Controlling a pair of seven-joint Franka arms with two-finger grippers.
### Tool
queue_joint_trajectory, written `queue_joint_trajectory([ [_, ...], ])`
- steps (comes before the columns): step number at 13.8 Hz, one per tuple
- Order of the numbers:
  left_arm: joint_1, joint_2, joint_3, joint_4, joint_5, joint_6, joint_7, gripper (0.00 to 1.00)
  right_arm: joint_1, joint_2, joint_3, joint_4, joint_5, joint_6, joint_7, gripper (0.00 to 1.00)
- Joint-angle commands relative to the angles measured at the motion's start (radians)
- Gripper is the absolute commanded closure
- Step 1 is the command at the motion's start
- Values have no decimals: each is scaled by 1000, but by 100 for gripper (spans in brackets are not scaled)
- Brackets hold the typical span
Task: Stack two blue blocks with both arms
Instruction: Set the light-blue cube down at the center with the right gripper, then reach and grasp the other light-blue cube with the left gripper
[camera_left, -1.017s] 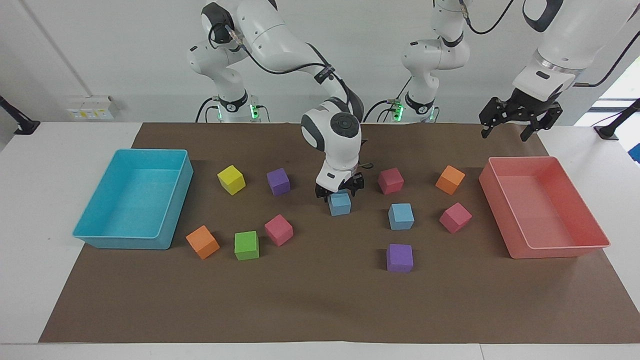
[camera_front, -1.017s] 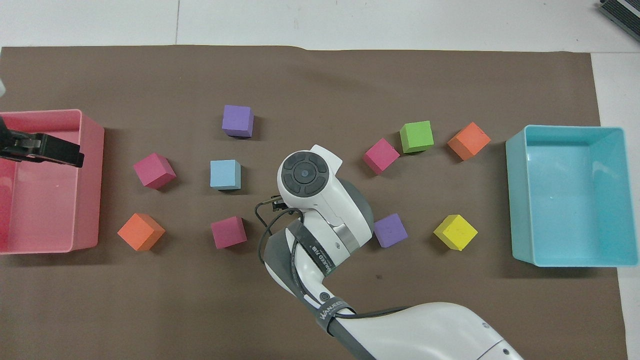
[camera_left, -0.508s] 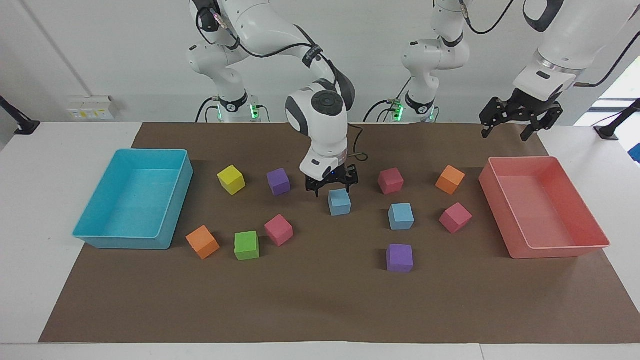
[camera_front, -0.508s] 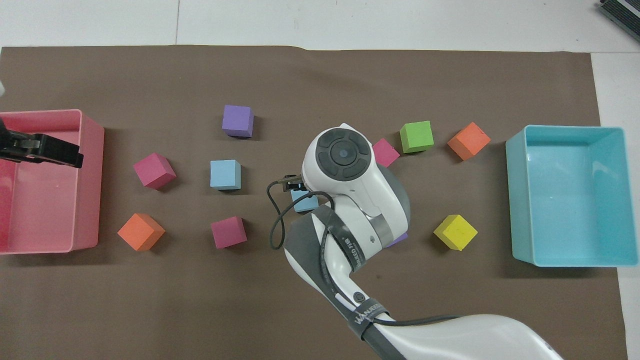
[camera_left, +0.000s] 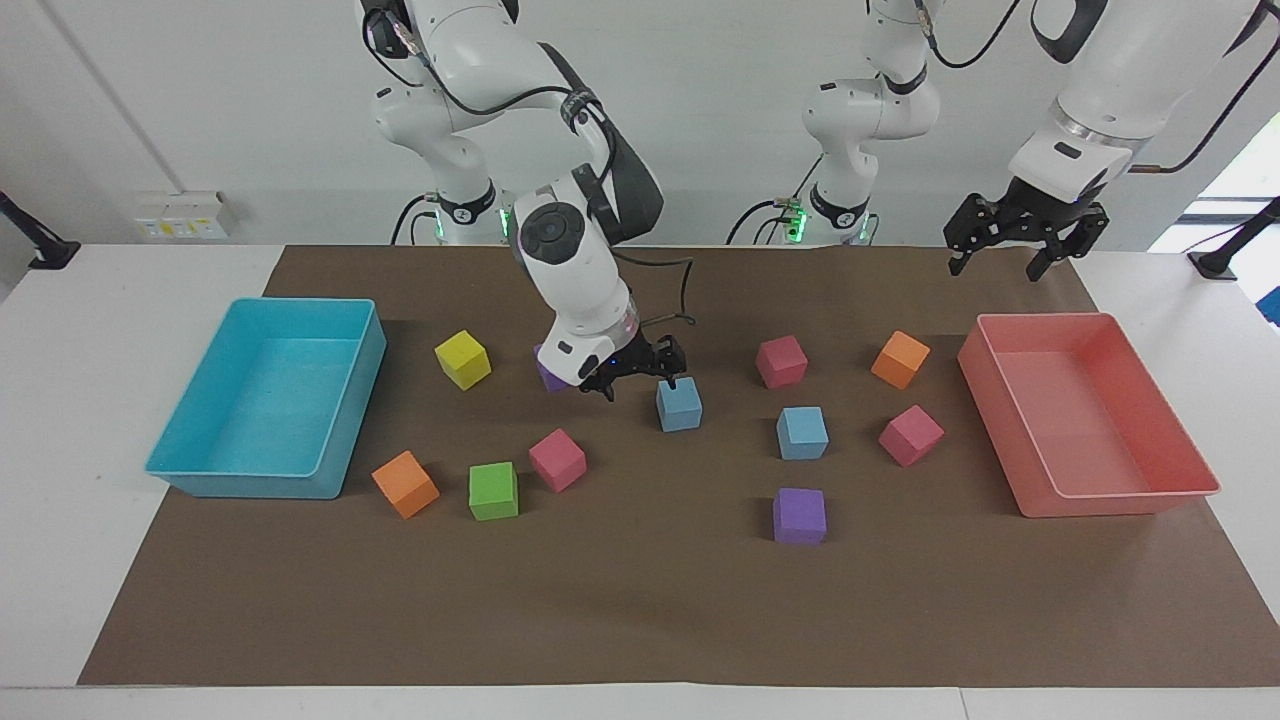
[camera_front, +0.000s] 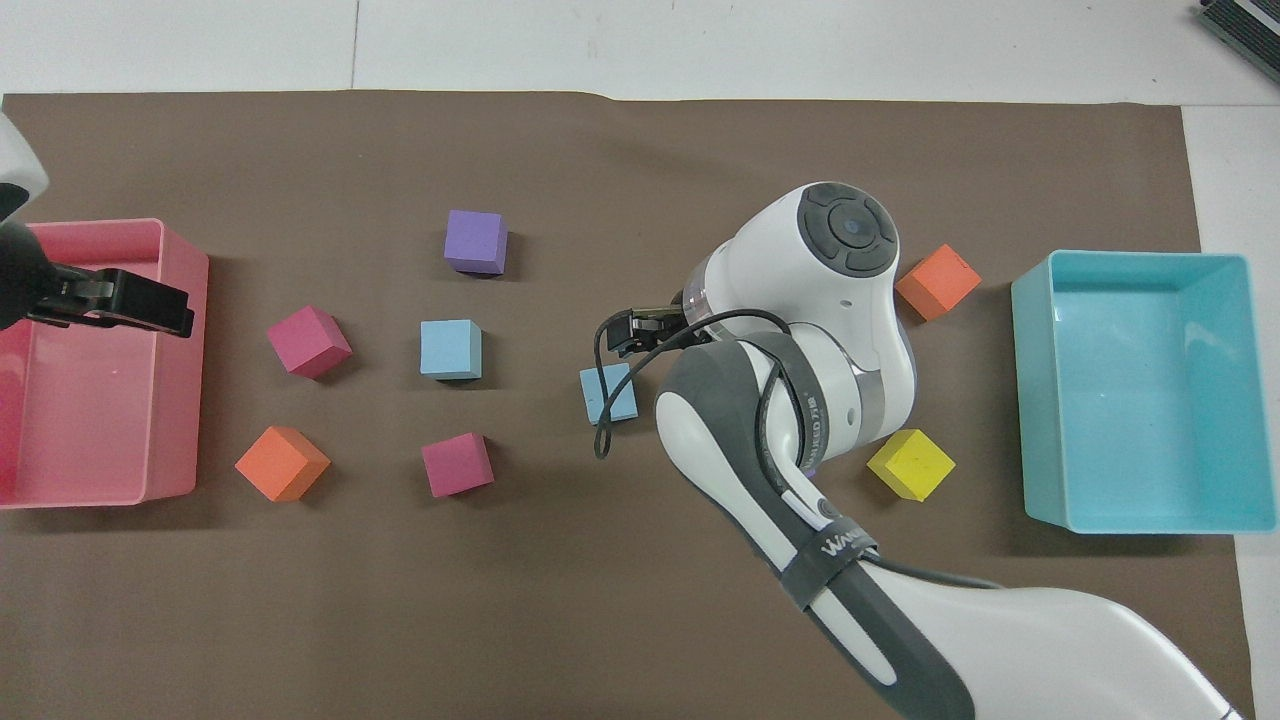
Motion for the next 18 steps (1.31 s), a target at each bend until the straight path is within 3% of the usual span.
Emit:
queue_joint_trajectory([
  [1,-41,6,7,-12,9,37,-52,0,-46,-24,12,-64,112,17,-89,0],
  [8,-135,37,7,-202,9,326,-178,0,-102,-10,10,-176,364,71,-365,0],
  [12,-198,115,9,-253,11,447,-251,0,-110,-3,10,-196,447,72,-379,60],
  [14,-232,168,11,-282,22,523,-306,0,-107,5,10,-207,510,74,-393,100],
  [18,-244,218,11,-340,32,637,-333,0,-129,19,10,-224,580,69,-398,100],
])
